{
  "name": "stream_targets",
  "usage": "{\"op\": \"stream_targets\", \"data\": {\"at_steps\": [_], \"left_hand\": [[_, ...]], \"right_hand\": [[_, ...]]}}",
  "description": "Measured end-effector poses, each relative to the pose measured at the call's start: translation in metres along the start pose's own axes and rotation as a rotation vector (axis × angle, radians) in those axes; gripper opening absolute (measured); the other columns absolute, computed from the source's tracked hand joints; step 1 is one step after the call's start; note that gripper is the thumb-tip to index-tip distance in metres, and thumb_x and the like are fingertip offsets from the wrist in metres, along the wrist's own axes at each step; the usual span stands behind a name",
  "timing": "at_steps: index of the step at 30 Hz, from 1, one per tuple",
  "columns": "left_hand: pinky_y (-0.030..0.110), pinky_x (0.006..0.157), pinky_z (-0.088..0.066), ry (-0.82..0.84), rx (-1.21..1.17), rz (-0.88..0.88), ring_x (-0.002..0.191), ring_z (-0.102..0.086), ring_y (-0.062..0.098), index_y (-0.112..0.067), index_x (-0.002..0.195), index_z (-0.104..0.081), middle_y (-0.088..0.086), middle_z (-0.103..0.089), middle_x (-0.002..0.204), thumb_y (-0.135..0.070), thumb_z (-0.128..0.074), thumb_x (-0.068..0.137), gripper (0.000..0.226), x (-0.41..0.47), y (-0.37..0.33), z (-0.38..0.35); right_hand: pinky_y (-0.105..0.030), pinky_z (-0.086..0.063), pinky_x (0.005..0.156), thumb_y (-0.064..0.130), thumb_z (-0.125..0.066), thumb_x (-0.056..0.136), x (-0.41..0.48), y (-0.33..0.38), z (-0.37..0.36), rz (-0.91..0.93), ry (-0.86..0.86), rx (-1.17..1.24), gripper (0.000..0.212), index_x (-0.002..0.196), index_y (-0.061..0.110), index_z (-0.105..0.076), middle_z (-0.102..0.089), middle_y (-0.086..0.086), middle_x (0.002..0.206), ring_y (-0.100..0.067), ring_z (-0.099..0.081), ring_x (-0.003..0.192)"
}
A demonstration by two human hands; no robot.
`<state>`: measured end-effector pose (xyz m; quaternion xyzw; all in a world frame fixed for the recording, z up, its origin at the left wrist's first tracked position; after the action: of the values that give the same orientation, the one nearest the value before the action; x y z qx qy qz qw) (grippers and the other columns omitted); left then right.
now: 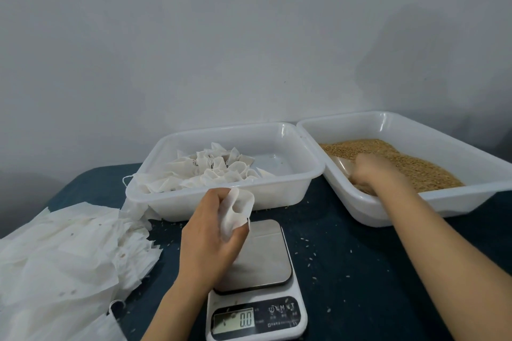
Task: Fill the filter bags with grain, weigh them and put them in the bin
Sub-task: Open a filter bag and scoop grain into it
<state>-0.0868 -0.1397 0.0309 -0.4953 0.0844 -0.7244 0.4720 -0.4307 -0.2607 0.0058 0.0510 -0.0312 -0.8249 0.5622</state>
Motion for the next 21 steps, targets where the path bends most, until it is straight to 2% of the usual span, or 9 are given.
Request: {"op": "stream_targets", "data": {"at_steps": [3, 5, 7, 9, 11, 15, 17, 19, 21], "left_hand": [[0.025, 0.063, -0.041, 0.013, 0.000, 0.007, 0.083, -0.058, 0.004, -0.045, 0.102, -0.043, -0.020, -0.059, 0.095, -0.047, -0.049, 0.071, 0.032, -0.001, 0.001, -0.001], [0.026, 0.064, -0.043, 0.016, 0.002, 0.005, 0.083, -0.058, 0.005, -0.044, 0.103, -0.043, -0.020, -0.060, 0.094, -0.047, -0.050, 0.071, 0.033, -0.001, 0.001, -0.001], [0.023, 0.064, -0.041, 0.023, 0.006, -0.001, 0.085, -0.058, 0.002, -0.046, 0.103, -0.042, -0.023, -0.059, 0.097, -0.047, -0.050, 0.071, 0.033, -0.001, -0.001, -0.002], [0.019, 0.063, -0.038, 0.037, 0.014, -0.003, 0.087, -0.057, -0.002, -0.049, 0.104, -0.040, -0.028, -0.057, 0.101, -0.048, -0.049, 0.072, 0.034, -0.001, -0.003, -0.003], [0.018, 0.063, -0.037, 0.046, 0.013, 0.003, 0.087, -0.056, -0.002, -0.050, 0.104, -0.039, -0.029, -0.056, 0.103, -0.049, -0.049, 0.071, 0.034, -0.001, -0.003, -0.004], [0.023, 0.063, -0.041, 0.035, -0.008, 0.012, 0.084, -0.058, 0.006, -0.047, 0.103, -0.041, -0.023, -0.058, 0.100, -0.049, -0.048, 0.071, 0.033, -0.002, -0.002, -0.001], [0.027, 0.062, -0.044, 0.018, -0.041, 0.019, 0.080, -0.059, 0.009, -0.042, 0.103, -0.044, -0.020, -0.059, 0.097, -0.047, -0.048, 0.072, 0.032, -0.002, -0.001, 0.002], [0.031, 0.062, -0.047, 0.000, -0.077, 0.029, 0.076, -0.058, 0.011, -0.038, 0.101, -0.047, -0.018, -0.060, 0.094, -0.045, -0.048, 0.072, 0.030, -0.001, -0.001, 0.005], [0.034, 0.060, -0.048, -0.017, -0.118, 0.051, 0.072, -0.059, 0.013, -0.036, 0.100, -0.049, -0.015, -0.061, 0.090, -0.045, -0.048, 0.073, 0.028, 0.000, 0.001, 0.007]], "right_hand": [[-0.032, -0.050, 0.072, 0.014, -0.063, 0.087, -0.003, -0.011, -0.004, -0.063, 0.066, -0.011, 0.031, 0.116, 0.004, -0.062, -0.062, -0.016, 0.113, -0.029, -0.060, 0.102], [-0.036, -0.053, 0.084, 0.017, -0.063, 0.087, -0.006, -0.017, -0.011, -0.094, 0.131, 0.005, 0.033, 0.118, 0.007, -0.061, -0.063, -0.010, 0.104, -0.027, -0.061, 0.095], [-0.043, -0.051, 0.094, 0.025, -0.062, 0.087, -0.006, -0.020, -0.012, -0.110, 0.148, 0.031, 0.026, 0.108, 0.011, -0.061, -0.063, -0.007, 0.100, -0.027, -0.061, 0.094], [-0.045, -0.049, 0.096, 0.036, -0.062, 0.084, -0.005, -0.020, -0.004, -0.115, 0.098, 0.069, 0.023, 0.089, 0.014, -0.060, -0.064, -0.005, 0.094, -0.027, -0.062, 0.092], [-0.045, -0.051, 0.094, 0.039, -0.059, 0.086, -0.006, -0.021, 0.001, -0.122, 0.055, 0.127, 0.026, 0.087, 0.013, -0.063, -0.066, -0.006, 0.091, -0.026, -0.063, 0.089], [-0.040, -0.052, 0.093, 0.030, -0.055, 0.093, -0.011, -0.025, 0.003, -0.164, 0.068, 0.075, 0.025, 0.099, 0.007, -0.064, -0.067, -0.008, 0.100, -0.027, -0.064, 0.094], [-0.036, -0.048, 0.094, 0.029, -0.046, 0.096, -0.016, -0.024, 0.009, -0.185, 0.049, -0.049, 0.024, 0.108, 0.014, -0.061, -0.064, -0.008, 0.114, -0.027, -0.061, 0.104], [-0.034, -0.046, 0.088, 0.028, -0.037, 0.100, -0.020, -0.022, 0.015, -0.196, 0.037, -0.221, 0.034, 0.128, 0.019, -0.056, -0.061, -0.005, 0.123, -0.024, -0.059, 0.109], [-0.032, -0.046, 0.080, 0.021, -0.039, 0.099, -0.022, -0.016, 0.010, -0.191, 0.070, -0.377, 0.035, 0.131, 0.019, -0.053, -0.061, -0.002, 0.110, -0.021, -0.058, 0.100]]}}
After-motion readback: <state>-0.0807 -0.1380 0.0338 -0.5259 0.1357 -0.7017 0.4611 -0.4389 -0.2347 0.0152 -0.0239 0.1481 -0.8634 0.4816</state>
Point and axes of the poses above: each hand's wrist, its own x-axis towards the middle knuckle, its own z-axis out of the back of the hand, y = z × x, the point moved 10 cm from there along x, towards the middle knuckle
